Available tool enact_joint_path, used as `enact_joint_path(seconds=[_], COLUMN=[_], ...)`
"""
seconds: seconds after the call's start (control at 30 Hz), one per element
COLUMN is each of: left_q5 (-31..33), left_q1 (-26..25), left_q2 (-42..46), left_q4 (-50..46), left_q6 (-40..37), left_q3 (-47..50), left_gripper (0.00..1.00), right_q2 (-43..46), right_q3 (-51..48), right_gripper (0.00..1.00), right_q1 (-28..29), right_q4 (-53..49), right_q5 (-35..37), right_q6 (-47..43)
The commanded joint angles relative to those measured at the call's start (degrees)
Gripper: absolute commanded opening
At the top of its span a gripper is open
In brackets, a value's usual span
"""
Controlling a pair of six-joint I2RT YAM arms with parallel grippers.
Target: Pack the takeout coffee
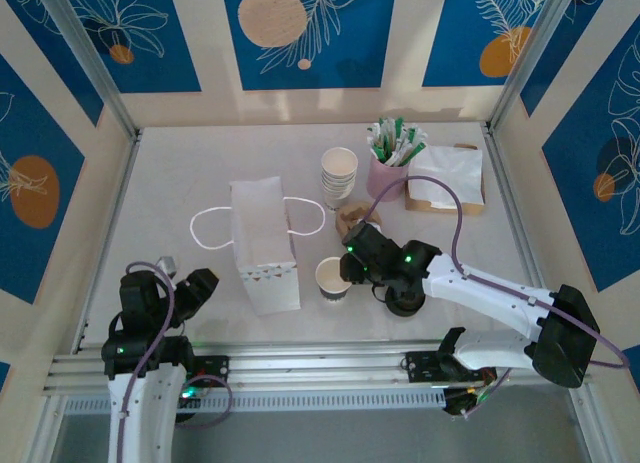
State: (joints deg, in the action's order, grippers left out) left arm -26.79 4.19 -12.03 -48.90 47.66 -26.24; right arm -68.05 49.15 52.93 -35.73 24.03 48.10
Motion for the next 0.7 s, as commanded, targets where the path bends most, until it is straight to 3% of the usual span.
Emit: enact_joint_path(seconds=[0.0, 0.37, 0.67], left_q5=[-1.0, -0.9, -0.9], left_q1=[-0.6, -0.6, -0.6], left_q2=[0.7, 0.0, -0.3], left_q4=[1.0, 2.8, 3.6], left_q6=[0.4, 1.1, 1.0], left_q3=[0.5, 0.7, 1.1], left_gripper=[0.6, 0.6, 0.6], right_q2=[1.6, 8.0, 15.2], right_q3=[2.0, 7.6, 4.7], right_gripper=[0.44, 0.64, 0.78], right_q1=[0.5, -0.8, -9.6], right_q4=[-2.4, -12.5, -18.8], right_q5=[1.2, 3.2, 0.3], right_q6=[-0.4, -1.3, 0.0])
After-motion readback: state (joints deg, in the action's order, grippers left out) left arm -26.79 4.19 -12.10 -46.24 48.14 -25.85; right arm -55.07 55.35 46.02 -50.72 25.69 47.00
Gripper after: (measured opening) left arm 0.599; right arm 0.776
